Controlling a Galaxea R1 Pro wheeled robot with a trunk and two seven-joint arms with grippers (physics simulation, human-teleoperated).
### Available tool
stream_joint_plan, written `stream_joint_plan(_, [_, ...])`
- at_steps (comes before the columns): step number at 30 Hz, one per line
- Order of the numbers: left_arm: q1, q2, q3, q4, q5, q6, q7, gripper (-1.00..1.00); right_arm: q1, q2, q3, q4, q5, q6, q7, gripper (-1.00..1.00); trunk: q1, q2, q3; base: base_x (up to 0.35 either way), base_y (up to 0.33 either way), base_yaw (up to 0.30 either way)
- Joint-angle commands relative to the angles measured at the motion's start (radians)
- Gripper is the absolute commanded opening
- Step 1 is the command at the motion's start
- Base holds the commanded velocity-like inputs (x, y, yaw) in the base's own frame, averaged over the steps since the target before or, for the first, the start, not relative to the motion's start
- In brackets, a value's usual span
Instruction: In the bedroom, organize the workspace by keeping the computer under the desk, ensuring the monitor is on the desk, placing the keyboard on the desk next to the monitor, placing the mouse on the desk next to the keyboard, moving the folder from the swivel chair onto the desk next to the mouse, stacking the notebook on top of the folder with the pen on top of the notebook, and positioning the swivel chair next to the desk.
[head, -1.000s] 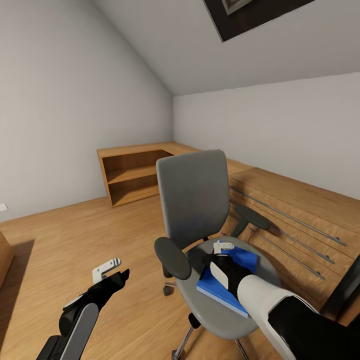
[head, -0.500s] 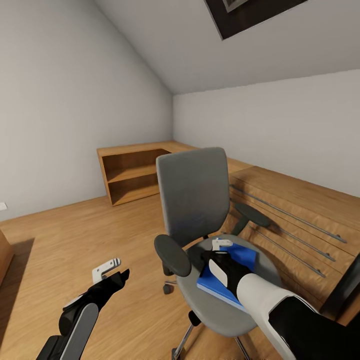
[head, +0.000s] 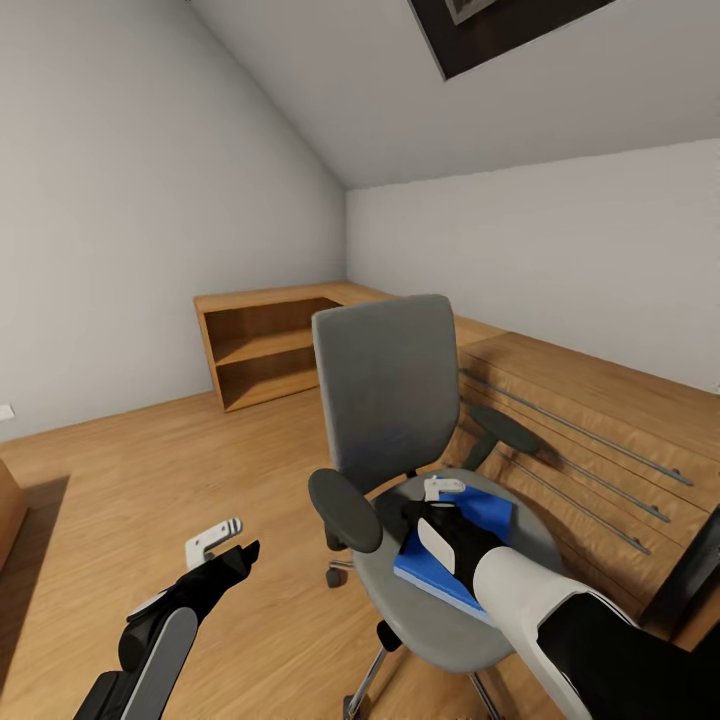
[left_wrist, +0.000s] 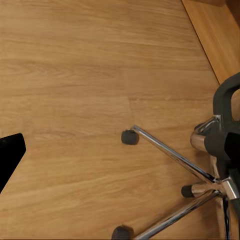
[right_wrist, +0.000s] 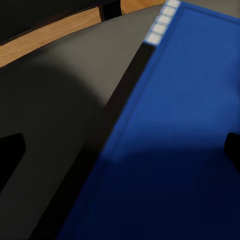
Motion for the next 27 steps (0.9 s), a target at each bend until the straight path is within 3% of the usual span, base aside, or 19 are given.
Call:
stream_joint_plan(1, [-0.001, 0.001, -0.002, -0.001, 0.010, 0.001, 0.010, 1.00, 0.000, 0.000, -0.004, 0.048, -0.024, 0.005, -0.004, 1.00, 0.000, 0.000, -0.001, -0.145, -0.068, 0.000])
stream_joint_plan(27, [-0.001, 0.000, -0.011, 0.001, 0.009, 0.000, 0.009, 1.00, 0.000, -0.003, -0.002, 0.047, -0.021, 0.005, -0.004, 1.00, 0.000, 0.000, -0.001, -0.092, -0.015, 0.000])
